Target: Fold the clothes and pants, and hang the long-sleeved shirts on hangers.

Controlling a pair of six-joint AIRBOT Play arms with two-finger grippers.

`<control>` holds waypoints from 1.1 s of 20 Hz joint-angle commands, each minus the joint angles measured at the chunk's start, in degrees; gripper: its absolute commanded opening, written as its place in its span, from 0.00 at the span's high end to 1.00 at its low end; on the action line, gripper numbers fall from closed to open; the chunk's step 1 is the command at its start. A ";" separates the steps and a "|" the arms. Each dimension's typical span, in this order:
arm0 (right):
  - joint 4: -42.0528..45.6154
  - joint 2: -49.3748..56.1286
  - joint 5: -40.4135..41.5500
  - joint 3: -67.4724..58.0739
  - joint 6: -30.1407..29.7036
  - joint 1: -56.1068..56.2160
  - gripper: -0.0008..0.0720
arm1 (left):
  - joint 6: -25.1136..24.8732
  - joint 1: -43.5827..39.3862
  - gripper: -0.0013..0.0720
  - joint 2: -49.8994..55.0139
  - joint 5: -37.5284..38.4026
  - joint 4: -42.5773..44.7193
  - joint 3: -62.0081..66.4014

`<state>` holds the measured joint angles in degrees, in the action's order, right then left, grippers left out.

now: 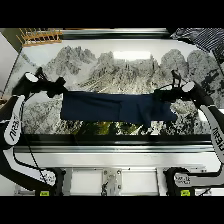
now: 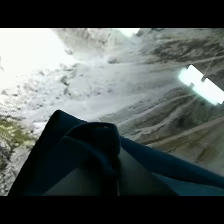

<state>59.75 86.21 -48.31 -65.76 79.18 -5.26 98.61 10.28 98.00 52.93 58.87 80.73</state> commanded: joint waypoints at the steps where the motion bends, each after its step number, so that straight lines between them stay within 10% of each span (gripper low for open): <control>1: 5.97 -4.00 -3.74 -10.64 -0.15 -0.02 0.97 | -3.06 1.81 0.97 -7.91 0.79 -0.11 4.39; 9: 7.52 -22.93 -4.39 -41.68 -0.15 0.02 0.97 | -9.38 3.15 0.97 -34.58 3.06 0.00 28.11; 22: 7.58 -45.35 3.67 -42.14 0.39 0.00 0.97 | -11.23 3.15 0.97 -54.95 -4.17 0.07 33.07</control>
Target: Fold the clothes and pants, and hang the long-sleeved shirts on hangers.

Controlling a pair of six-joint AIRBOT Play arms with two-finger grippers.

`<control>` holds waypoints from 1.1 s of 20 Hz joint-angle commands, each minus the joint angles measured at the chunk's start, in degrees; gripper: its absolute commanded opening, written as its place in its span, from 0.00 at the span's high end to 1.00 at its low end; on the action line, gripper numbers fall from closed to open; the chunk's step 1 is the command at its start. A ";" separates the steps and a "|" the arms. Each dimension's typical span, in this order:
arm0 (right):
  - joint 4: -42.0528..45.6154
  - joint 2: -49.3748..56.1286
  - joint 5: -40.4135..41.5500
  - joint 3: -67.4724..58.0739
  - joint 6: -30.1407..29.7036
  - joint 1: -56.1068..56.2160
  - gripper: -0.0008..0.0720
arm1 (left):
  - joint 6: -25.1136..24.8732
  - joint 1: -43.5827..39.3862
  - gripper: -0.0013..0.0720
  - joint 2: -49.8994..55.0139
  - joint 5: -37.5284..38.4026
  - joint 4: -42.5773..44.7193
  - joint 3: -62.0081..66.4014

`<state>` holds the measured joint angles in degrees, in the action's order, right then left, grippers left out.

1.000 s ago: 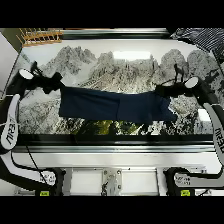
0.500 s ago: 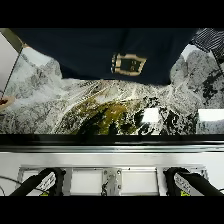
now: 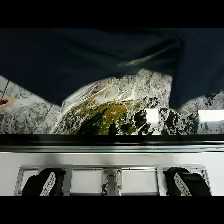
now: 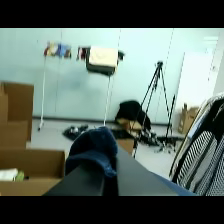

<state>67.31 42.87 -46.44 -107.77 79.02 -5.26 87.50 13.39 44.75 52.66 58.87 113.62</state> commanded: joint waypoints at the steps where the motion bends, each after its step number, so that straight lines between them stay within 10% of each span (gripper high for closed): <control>1: 0.02 -1.97 2.51 -0.13 1.11 0.00 0.97 | -0.13 0.04 0.97 -1.20 -5.07 0.07 0.17; 7: 0.02 4.50 2.19 -0.11 5.81 0.00 0.97 | 2.54 0.02 0.97 10.01 -2.51 -0.15 0.15; 16: 0.59 39.93 -22.23 -0.11 8.02 0.13 0.97 | 4.04 -1.40 0.97 44.46 15.30 -0.02 0.15; 22: 1.07 60.85 -15.08 -0.13 8.04 0.55 0.97 | 3.13 -3.76 0.97 63.32 10.56 -0.07 0.17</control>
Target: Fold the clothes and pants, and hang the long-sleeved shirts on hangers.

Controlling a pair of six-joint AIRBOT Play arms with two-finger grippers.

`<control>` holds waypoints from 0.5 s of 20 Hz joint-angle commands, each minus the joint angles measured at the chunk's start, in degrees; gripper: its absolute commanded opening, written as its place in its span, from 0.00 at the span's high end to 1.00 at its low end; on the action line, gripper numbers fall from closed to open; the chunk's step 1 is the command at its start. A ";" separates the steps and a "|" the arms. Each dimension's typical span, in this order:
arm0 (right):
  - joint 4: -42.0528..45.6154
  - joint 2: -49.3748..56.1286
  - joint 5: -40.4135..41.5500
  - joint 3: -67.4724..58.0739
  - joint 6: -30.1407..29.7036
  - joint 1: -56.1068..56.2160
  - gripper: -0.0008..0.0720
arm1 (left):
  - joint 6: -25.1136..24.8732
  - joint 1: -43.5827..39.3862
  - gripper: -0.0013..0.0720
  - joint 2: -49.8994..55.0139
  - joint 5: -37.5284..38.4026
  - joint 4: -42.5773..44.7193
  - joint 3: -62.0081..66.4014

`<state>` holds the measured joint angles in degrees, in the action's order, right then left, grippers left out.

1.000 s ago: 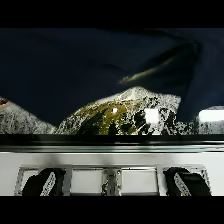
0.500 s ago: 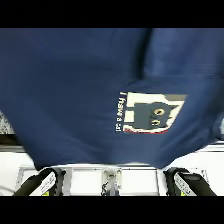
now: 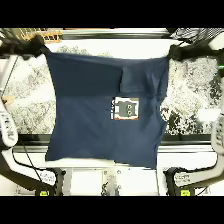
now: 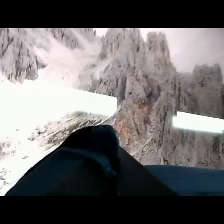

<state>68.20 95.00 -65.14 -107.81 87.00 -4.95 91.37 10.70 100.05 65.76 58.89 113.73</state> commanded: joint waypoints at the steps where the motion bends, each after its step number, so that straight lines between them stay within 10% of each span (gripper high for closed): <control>1: 0.15 10.32 6.47 -0.09 0.11 0.35 0.97 | -0.74 -1.38 0.97 9.64 -4.59 -0.09 0.07; 5: 0.87 11.39 14.21 -0.09 2.21 0.44 0.97 | -0.63 -1.60 0.97 12.20 -11.06 -0.04 0.07; 10: 9.16 10.67 3.45 1.05 2.19 1.40 0.97 | -0.70 0.11 0.97 12.00 -5.22 4.46 -0.52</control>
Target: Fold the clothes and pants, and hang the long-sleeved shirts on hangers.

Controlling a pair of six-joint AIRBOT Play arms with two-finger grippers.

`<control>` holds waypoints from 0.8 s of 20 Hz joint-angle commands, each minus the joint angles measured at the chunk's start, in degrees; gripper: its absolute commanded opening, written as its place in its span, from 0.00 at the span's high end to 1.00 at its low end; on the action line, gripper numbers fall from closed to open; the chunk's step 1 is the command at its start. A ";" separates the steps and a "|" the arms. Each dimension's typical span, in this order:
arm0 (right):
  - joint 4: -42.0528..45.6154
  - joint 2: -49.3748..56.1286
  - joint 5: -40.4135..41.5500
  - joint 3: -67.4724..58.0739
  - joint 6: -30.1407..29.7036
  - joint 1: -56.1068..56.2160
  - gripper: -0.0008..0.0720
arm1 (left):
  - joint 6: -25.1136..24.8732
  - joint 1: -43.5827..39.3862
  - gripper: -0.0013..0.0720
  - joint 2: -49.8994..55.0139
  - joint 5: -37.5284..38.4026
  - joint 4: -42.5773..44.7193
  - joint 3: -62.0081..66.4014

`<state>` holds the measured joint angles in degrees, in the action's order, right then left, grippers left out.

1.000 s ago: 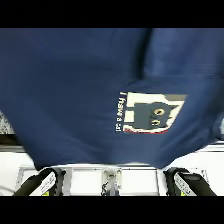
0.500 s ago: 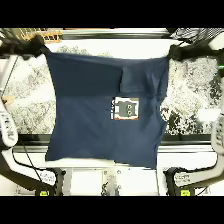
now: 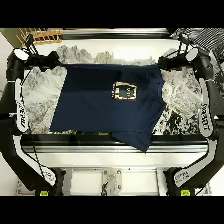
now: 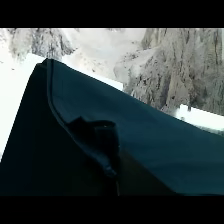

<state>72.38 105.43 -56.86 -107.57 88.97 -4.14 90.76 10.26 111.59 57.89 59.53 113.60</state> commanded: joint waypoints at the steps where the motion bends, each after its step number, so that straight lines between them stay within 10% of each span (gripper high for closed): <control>1: 6.19 0.17 -6.49 2.10 0.22 1.16 0.97 | -0.15 0.46 0.97 0.44 4.11 5.73 -1.33; 16: 14.91 -3.93 -16.09 16.94 10.71 8.68 0.97 | -0.13 0.66 0.97 -3.96 6.80 8.63 -16.35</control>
<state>85.06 103.44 -70.65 -92.58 97.41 3.44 90.59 10.85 109.58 64.31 67.75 97.67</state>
